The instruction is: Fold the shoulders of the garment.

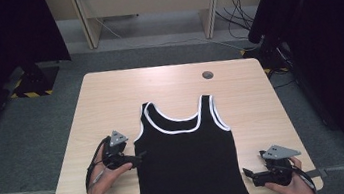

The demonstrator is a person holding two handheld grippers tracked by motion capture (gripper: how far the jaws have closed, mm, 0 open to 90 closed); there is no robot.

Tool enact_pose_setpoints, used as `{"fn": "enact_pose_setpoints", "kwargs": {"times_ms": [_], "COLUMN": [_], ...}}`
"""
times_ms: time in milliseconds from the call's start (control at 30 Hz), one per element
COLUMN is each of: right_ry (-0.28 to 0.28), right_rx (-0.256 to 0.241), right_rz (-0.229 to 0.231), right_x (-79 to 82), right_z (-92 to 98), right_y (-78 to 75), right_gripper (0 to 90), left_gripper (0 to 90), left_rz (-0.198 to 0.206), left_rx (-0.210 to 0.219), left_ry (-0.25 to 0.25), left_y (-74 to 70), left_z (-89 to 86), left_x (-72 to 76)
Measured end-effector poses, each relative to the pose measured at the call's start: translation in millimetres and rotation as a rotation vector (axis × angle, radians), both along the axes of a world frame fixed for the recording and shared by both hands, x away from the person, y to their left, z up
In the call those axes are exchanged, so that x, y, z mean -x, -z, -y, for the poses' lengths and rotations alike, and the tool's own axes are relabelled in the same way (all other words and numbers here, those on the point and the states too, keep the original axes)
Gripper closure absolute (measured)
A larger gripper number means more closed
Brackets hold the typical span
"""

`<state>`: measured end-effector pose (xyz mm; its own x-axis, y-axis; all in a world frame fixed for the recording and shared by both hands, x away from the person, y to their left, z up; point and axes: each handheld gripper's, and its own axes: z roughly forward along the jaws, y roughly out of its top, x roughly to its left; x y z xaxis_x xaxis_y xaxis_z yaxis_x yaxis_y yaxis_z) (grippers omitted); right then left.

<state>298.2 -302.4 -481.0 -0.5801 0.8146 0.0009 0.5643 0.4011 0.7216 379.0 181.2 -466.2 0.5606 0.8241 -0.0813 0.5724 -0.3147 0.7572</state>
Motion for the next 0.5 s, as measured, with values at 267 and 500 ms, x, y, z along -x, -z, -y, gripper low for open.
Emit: {"fn": "enact_pose_setpoints", "kwargs": {"times_ms": [267,500], "right_ry": [-0.003,-0.004], "right_rx": [0.000,-0.001], "right_rz": [0.000,0.002], "right_x": [0.1,0.4], "right_z": [0.1,0.2], "right_y": [0.1,0.2], "right_gripper": [8.9,8.9], "left_gripper": [3.0,3.9], "left_rz": [-0.001,-0.012], "left_rx": [0.003,0.006], "left_ry": [-0.016,-0.007], "left_y": [-3.4,-1.6], "left_z": [6.1,22.9], "left_x": [-22.8,-40.0]}}
